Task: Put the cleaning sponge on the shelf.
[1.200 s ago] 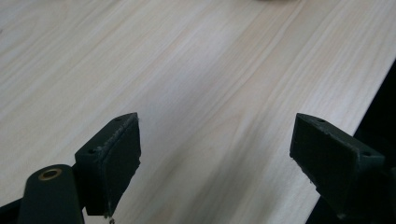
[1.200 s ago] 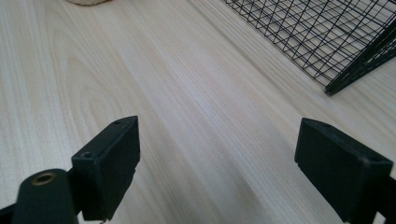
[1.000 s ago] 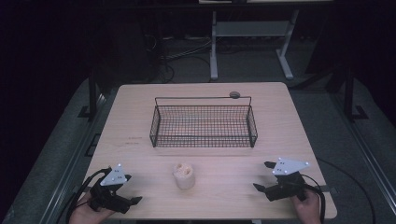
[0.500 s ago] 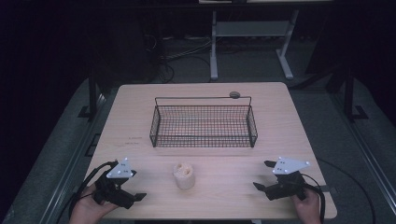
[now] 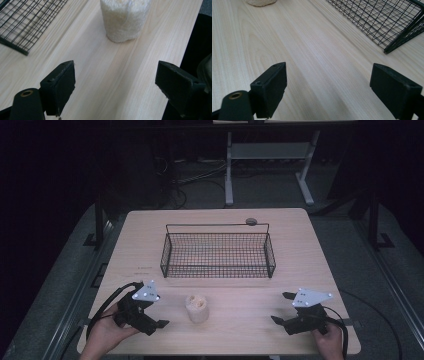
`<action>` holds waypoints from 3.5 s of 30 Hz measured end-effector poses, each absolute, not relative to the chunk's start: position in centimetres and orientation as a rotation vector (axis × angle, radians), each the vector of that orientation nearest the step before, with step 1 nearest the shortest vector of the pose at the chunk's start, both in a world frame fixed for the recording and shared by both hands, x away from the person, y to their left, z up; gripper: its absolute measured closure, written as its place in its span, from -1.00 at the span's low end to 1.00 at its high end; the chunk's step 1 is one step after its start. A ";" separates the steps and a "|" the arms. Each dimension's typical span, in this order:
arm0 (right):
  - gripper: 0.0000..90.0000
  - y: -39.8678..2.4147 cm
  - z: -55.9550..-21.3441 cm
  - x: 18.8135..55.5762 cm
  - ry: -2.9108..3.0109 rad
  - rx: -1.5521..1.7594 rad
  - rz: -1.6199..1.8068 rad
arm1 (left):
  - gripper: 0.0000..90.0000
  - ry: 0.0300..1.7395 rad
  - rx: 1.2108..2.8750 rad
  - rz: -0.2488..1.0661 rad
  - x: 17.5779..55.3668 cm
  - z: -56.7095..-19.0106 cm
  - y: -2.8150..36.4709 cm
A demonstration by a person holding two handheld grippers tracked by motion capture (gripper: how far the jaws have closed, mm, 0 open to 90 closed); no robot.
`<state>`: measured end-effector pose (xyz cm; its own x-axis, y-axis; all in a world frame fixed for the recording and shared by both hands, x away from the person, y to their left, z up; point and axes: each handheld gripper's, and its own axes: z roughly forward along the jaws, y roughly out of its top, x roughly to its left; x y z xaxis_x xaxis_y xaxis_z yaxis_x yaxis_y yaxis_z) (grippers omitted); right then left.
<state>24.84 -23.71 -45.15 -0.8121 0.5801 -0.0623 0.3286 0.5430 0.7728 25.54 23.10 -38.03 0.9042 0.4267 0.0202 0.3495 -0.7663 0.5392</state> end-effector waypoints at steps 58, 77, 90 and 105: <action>-0.70 -23.6 -45.1 24.8 2.470 0.746 1.160 | -0.65 0.311 2.698 0.032 30.3 -38.4 14.6; -0.70 -23.7 -45.0 24.8 2.463 0.751 1.159 | -0.64 0.296 2.704 -0.008 30.7 -39.2 13.6; -0.70 -23.8 -45.0 24.8 2.462 0.751 1.161 | -0.58 0.294 2.714 -0.027 31.0 -39.6 13.3; -0.70 -23.9 -45.0 24.8 2.457 0.752 1.169 | -0.39 0.288 2.740 -0.039 31.2 -39.9 13.1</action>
<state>24.79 -23.89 -44.96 -0.8113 0.5818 -0.0578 0.3222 0.5274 0.7861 31.18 13.14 -39.88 0.9786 0.1949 -0.0662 0.2054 -0.9054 0.3716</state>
